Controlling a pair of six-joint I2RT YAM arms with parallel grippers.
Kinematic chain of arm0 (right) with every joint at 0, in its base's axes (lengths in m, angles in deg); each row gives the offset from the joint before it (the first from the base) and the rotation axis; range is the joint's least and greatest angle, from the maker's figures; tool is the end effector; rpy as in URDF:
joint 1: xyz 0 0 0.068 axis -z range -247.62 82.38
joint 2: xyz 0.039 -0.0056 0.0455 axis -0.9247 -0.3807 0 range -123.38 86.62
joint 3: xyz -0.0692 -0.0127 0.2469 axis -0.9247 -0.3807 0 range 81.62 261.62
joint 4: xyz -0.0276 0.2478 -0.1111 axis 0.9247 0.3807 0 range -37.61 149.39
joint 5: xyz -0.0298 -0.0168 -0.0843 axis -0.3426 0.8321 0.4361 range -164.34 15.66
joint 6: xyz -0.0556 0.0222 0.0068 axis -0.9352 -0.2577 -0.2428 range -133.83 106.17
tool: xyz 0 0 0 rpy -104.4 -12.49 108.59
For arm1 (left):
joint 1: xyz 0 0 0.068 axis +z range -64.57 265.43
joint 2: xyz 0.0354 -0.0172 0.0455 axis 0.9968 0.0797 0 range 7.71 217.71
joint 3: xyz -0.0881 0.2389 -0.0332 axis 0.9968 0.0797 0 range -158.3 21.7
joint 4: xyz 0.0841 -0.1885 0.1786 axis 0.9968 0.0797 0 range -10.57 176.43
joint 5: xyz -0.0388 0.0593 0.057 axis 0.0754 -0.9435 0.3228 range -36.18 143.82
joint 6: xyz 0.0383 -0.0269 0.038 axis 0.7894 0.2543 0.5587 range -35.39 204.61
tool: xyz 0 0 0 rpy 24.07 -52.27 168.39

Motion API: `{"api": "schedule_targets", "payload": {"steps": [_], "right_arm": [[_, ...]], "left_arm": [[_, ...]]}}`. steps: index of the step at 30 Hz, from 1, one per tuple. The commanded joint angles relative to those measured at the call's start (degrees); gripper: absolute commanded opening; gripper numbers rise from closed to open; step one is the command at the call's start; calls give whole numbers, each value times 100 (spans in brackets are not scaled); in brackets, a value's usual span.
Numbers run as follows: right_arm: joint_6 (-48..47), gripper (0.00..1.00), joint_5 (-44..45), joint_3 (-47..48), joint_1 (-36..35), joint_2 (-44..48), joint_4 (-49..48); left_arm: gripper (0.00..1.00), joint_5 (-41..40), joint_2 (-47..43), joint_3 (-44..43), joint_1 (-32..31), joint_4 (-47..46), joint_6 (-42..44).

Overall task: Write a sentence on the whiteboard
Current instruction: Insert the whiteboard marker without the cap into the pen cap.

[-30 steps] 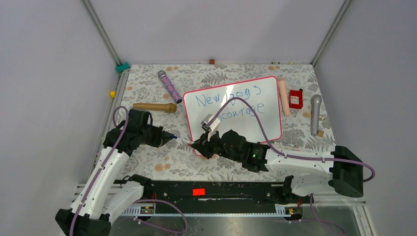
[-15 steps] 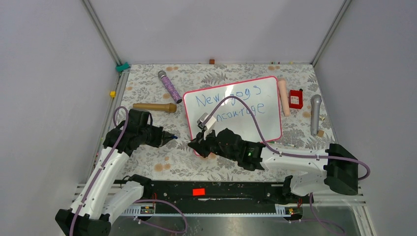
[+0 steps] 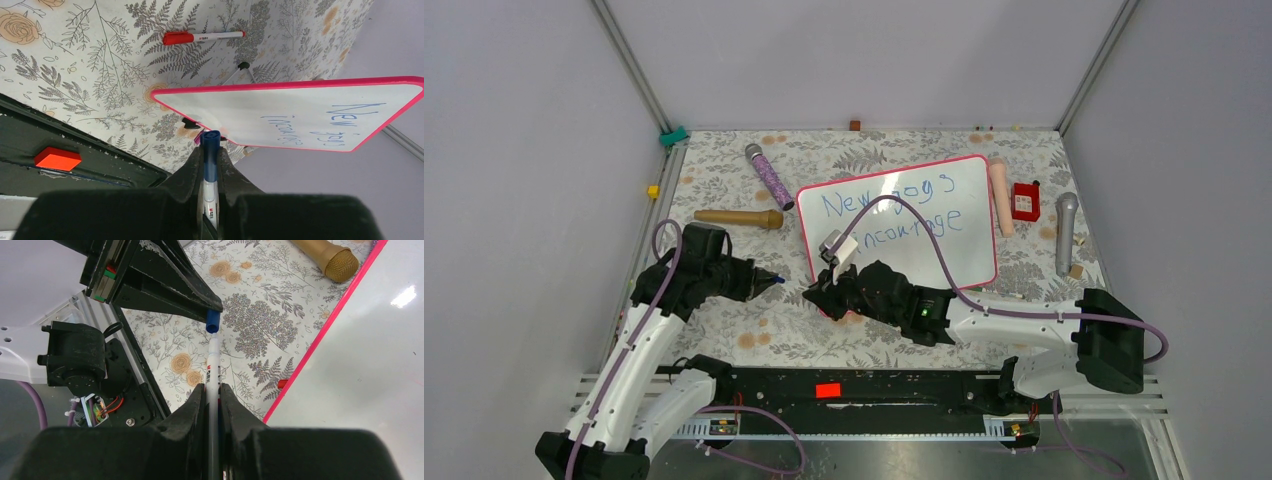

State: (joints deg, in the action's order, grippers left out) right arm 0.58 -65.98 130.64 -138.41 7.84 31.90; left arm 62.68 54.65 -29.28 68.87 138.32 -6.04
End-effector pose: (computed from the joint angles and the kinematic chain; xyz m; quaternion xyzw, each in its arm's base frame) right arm 0.1186 0.3204 0.2614 -0.3173 0.6921 0.3963 0.5131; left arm 0.1623 -0.0554 0.2756 -0.5540 0.7727 -0.2859 0.1193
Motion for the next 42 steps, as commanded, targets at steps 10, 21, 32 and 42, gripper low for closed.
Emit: {"api": "schedule_targets", "payload": {"steps": [10,21,32,42], "right_arm": [[-45,0,170,328,-57,-33,-305],[-126,0,304,312,-58,283,34],[-83,0,127,415,-58,124,2],[-12,0,58,410,-58,-14,-60]], "left_arm": [[0,207,-176,85,-9,-34,-67],[0,123,-102,49,-12,-38,-67],[0,138,-79,-21,-7,-37,-71],[0,142,-91,-52,-6,-44,-93]]}}
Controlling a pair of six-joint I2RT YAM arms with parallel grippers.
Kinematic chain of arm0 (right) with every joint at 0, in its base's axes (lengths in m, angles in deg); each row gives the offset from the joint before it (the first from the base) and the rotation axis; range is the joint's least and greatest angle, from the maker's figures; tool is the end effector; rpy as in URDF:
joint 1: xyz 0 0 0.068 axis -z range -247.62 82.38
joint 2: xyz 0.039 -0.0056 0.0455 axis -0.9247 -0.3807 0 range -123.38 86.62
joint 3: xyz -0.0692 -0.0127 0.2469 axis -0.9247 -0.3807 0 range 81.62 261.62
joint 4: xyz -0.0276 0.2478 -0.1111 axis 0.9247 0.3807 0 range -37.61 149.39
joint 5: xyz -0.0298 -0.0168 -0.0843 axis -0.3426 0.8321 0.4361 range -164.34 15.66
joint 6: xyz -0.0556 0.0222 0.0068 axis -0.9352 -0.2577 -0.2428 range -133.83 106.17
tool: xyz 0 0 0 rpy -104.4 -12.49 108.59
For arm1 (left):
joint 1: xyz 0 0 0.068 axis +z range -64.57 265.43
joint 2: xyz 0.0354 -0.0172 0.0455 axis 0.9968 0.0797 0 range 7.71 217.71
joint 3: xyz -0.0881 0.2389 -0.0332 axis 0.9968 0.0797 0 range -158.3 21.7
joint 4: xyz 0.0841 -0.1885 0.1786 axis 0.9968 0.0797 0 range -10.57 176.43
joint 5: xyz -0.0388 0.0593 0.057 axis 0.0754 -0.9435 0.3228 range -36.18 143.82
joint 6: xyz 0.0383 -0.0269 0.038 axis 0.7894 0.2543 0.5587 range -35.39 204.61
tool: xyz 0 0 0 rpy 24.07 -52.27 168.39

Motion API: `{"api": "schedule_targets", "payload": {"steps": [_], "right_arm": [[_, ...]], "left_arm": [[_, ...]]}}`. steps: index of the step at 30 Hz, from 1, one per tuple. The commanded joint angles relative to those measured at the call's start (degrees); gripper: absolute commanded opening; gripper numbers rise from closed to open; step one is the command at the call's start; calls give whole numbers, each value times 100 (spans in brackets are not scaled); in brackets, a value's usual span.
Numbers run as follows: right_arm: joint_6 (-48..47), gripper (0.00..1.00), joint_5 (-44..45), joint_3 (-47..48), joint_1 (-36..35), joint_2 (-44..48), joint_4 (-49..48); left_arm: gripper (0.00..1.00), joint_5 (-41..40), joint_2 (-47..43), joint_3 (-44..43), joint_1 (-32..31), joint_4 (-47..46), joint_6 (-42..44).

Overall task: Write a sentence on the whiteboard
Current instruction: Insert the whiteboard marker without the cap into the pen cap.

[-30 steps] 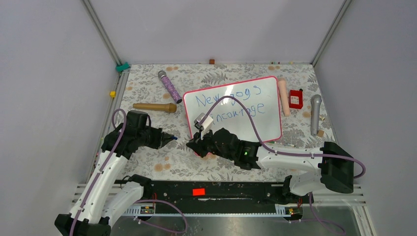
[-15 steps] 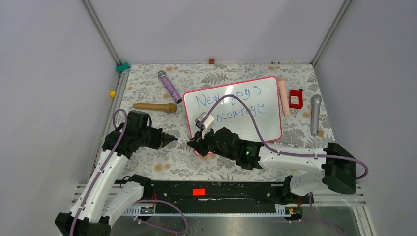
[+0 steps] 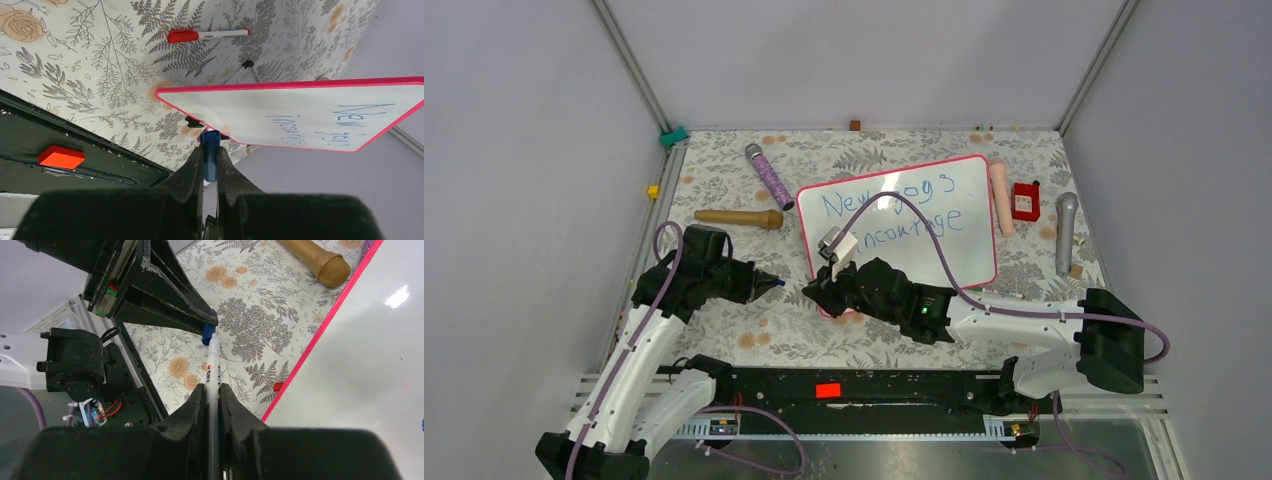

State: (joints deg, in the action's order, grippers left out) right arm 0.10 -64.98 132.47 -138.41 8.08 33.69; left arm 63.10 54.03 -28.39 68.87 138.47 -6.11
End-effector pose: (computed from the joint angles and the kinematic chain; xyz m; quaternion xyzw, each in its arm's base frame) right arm 0.1198 0.3216 0.2710 -0.3141 0.6917 0.3903 0.5202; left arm 0.1600 -0.0551 0.2721 -0.5544 0.7735 -0.2853 0.1141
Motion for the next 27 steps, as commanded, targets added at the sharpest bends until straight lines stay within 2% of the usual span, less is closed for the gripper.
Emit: {"api": "schedule_targets", "payload": {"steps": [1,27], "right_arm": [[39,0,-32,210,-58,-33,-248],[158,0,-60,315,-75,-359,-372]], "left_arm": [[0,97,-27,-142,-10,-52,-86],[0,110,-63,-91,-6,-54,-95]]}}
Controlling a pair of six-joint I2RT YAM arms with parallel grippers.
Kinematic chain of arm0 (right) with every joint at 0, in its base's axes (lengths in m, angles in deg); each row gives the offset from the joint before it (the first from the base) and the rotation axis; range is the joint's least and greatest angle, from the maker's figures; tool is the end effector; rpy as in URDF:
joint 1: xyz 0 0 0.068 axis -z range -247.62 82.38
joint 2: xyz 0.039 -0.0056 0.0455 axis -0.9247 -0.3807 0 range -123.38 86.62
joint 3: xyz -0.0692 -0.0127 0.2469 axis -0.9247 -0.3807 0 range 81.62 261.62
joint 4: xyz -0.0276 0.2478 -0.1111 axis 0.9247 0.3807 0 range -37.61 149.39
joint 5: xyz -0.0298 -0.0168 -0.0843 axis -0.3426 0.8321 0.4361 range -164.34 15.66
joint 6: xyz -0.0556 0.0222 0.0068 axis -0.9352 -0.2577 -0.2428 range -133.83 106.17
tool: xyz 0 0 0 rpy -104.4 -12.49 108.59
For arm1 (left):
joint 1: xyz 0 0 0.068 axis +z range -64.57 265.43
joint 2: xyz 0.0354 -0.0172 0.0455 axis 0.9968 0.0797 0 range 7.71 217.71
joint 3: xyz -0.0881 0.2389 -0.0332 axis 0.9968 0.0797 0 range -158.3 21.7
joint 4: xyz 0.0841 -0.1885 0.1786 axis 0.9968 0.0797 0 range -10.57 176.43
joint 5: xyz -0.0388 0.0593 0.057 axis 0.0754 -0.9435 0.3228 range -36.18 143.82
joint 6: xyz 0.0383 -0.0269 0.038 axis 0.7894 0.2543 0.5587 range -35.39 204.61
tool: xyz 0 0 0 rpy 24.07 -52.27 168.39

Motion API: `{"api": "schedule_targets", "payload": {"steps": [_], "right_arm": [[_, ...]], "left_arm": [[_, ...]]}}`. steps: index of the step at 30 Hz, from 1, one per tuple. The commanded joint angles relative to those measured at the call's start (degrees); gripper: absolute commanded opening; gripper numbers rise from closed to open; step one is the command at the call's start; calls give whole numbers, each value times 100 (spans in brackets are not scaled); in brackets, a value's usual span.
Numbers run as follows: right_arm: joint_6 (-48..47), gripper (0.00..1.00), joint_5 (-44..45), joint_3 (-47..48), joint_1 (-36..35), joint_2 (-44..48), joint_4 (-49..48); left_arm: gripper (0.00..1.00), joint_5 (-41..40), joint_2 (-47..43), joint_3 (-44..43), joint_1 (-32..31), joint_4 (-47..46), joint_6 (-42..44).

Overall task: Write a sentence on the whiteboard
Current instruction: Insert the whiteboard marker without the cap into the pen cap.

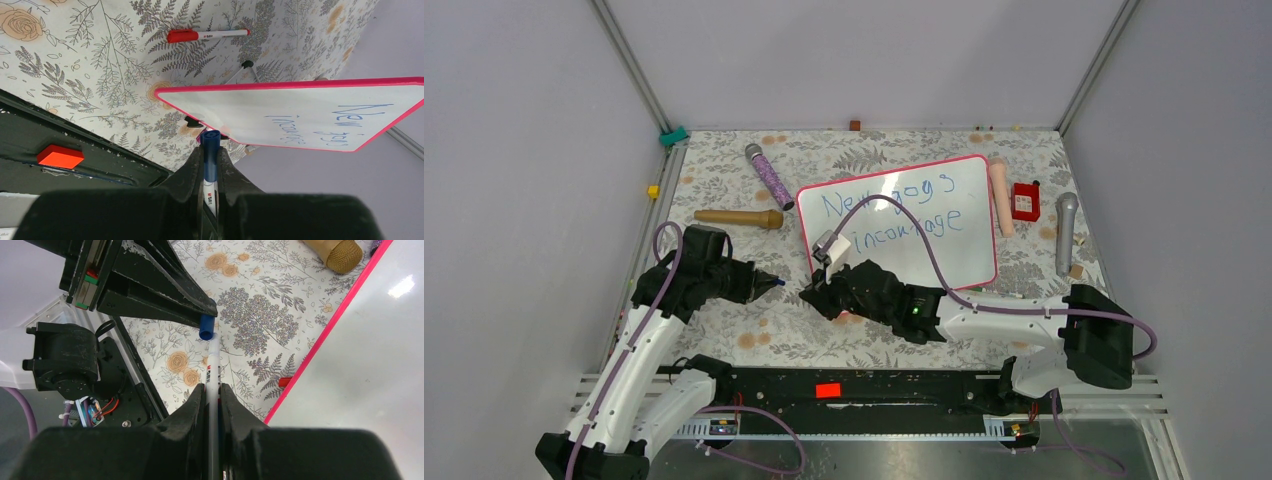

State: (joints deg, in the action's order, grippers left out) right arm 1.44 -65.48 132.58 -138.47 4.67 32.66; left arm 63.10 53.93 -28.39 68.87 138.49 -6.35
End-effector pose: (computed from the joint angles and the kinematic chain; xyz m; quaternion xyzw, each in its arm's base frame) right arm 0.1222 0.3308 0.2543 -0.3160 0.7048 0.3881 0.5029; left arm 0.1597 -0.0550 0.2724 -0.5558 0.7722 -0.2860 0.1139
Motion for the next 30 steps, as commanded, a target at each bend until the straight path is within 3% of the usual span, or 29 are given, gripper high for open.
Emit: {"api": "schedule_targets", "payload": {"steps": [1,12,30], "right_arm": [[22,0,31,289,-69,9,-242],[112,0,184,-279,-96,736,-181],[112,0,-33,-109,-105,412,-302]], "left_arm": [[0,101,-51,-89,-13,-56,-67],[0,35,21,-85,-10,-63,-67],[0,8,-34,-71,-7,-58,-124]]}}
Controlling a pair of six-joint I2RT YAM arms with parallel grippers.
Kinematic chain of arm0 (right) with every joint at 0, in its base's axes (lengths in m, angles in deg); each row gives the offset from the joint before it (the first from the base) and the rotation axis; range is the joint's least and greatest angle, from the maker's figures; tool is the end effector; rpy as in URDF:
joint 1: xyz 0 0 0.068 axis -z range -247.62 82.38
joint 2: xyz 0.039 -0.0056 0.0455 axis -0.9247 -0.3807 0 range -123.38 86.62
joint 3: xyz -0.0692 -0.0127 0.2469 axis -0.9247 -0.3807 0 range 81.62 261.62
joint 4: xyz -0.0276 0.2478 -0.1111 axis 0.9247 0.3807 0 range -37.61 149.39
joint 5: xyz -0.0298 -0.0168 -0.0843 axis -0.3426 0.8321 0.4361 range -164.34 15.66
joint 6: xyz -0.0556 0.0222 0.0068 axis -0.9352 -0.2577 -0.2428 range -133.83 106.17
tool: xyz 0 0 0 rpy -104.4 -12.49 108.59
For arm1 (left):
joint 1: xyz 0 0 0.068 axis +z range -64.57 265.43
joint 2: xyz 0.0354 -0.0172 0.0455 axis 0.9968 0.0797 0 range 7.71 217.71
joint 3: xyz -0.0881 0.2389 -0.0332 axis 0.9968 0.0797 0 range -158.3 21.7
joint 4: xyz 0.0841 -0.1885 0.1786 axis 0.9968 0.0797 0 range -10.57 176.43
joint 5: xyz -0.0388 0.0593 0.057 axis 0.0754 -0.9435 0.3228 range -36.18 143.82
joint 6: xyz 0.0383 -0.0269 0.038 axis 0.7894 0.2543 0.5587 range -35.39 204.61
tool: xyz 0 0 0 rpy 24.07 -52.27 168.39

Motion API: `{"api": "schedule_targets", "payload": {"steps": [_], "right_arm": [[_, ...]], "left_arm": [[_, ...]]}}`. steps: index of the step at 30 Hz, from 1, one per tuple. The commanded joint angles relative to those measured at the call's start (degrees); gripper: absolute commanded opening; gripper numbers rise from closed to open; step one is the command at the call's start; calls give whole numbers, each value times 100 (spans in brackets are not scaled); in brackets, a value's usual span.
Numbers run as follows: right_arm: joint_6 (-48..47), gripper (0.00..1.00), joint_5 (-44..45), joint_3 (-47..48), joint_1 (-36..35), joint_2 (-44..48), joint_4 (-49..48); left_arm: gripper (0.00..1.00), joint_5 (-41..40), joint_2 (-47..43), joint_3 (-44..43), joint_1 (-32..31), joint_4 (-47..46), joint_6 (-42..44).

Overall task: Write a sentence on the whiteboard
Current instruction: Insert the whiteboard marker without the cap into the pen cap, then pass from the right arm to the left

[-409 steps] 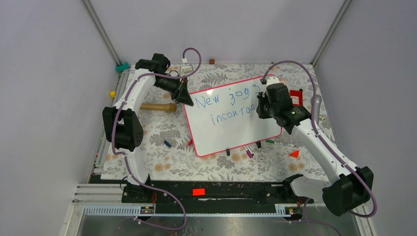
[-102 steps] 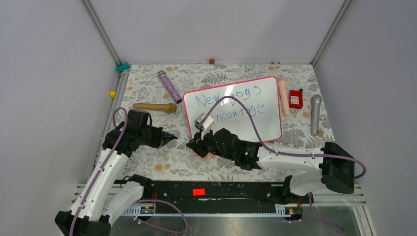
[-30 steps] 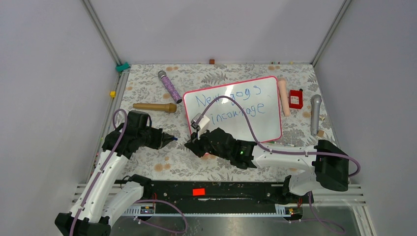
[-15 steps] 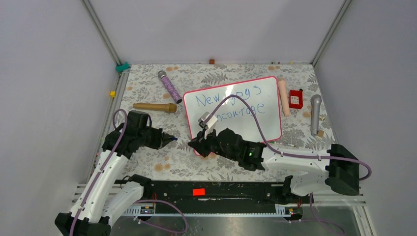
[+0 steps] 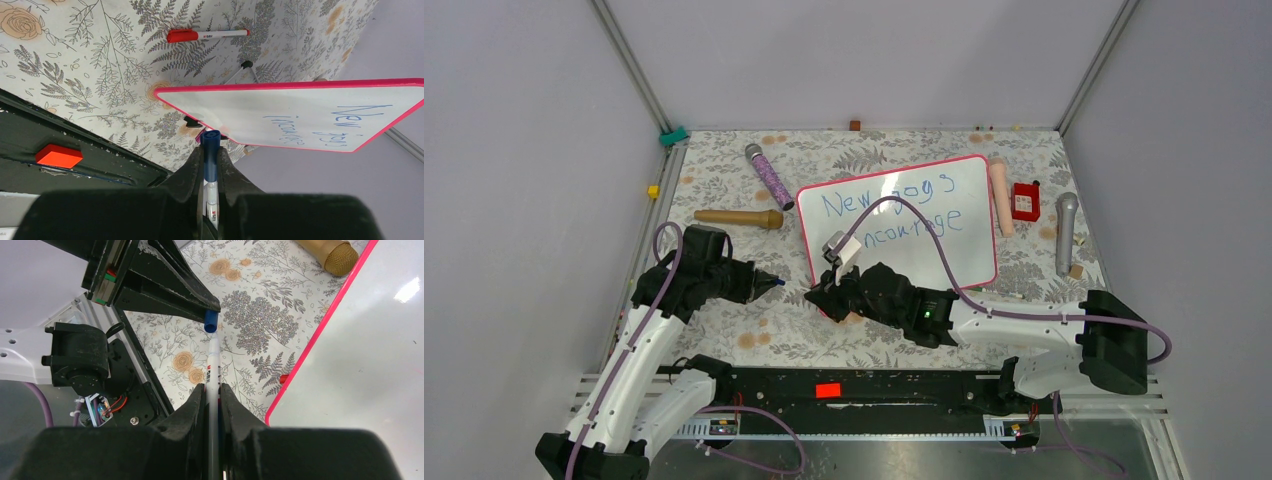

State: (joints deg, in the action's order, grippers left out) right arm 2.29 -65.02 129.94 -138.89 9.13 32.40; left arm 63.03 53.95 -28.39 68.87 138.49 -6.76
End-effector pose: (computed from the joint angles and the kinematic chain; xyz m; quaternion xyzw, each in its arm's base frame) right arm 0.1150 0.3167 0.2631 -0.3046 0.6971 0.4015 0.5099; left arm 0.1597 -0.0549 0.2723 -0.5588 0.7702 -0.2860 0.1133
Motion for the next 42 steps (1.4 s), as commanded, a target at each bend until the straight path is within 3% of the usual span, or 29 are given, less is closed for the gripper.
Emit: {"api": "schedule_targets", "payload": {"steps": [1,42], "right_arm": [[24,0,-81,160,-63,-42,-278],[-140,0,92,789,-63,-718,-145]], "left_arm": [[0,6,-36,-71,-7,-54,-82],[0,179,-71,52,-10,-68,-13]]}}
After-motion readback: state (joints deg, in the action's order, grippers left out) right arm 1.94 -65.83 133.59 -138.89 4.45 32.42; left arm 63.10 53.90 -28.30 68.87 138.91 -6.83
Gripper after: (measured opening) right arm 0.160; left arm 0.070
